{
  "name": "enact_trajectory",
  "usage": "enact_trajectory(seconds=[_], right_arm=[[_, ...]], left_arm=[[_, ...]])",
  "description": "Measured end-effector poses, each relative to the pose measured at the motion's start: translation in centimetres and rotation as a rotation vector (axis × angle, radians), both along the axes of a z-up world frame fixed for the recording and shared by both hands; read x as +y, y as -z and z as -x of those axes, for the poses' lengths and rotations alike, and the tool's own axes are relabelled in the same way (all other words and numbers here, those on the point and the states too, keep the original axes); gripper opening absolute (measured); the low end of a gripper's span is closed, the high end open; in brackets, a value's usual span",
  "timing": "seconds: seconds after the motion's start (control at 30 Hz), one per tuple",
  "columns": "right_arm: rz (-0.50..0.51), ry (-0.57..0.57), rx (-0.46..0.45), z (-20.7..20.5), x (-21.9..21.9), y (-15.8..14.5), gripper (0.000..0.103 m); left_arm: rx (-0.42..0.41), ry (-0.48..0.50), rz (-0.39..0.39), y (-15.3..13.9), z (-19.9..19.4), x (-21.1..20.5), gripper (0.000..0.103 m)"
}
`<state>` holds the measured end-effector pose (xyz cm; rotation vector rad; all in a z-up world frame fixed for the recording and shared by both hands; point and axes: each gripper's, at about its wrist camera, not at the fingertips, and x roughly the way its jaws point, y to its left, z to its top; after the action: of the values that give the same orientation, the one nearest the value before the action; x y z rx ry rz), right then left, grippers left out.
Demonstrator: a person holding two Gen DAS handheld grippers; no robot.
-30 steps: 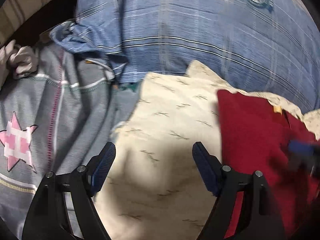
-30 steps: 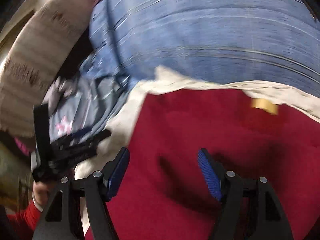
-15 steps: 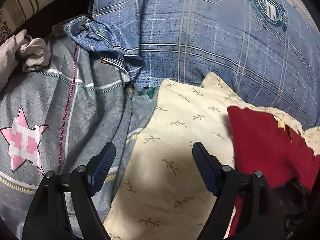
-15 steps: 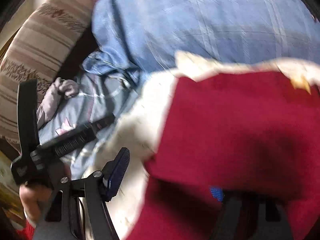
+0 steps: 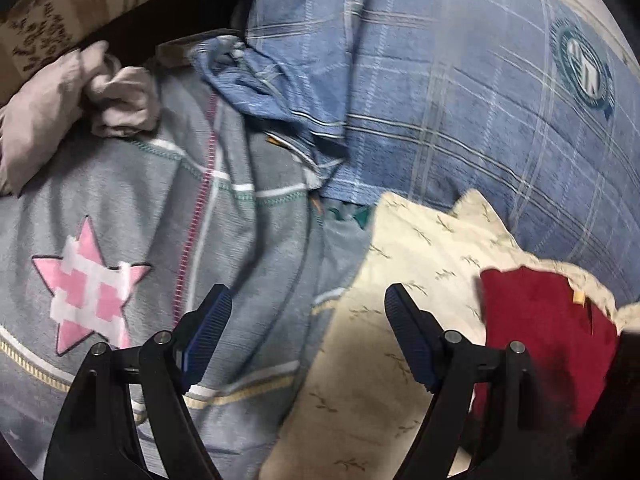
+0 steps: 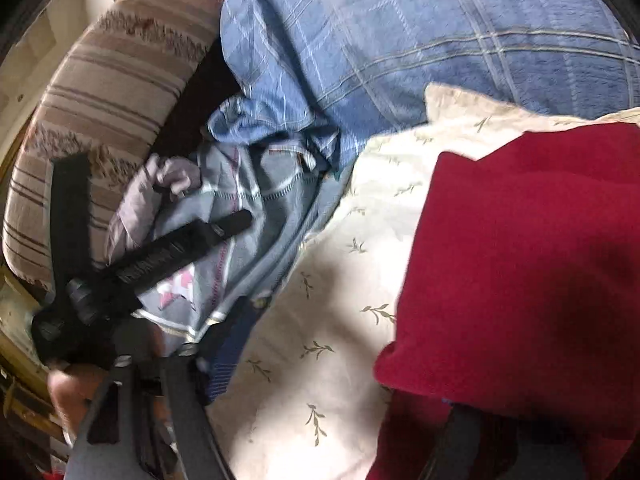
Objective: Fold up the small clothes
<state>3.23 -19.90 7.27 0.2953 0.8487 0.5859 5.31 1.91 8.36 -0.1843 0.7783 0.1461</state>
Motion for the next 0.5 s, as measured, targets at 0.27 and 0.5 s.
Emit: enact_trajectory(seconds=[0.27,0.5], right_arm=[[-0.037,0.02,-0.013,7.1,-6.5,-3.1,0.083],[0.247,0.494,-0.142,10.7,-21.7,-5.6,0.079]], left_arm=[[-0.003,0.094,0.05,-0.1,0.2,-2.0,0.079],[-0.008,0.314,0.09,-0.4,1.0,-8.2,0.079]])
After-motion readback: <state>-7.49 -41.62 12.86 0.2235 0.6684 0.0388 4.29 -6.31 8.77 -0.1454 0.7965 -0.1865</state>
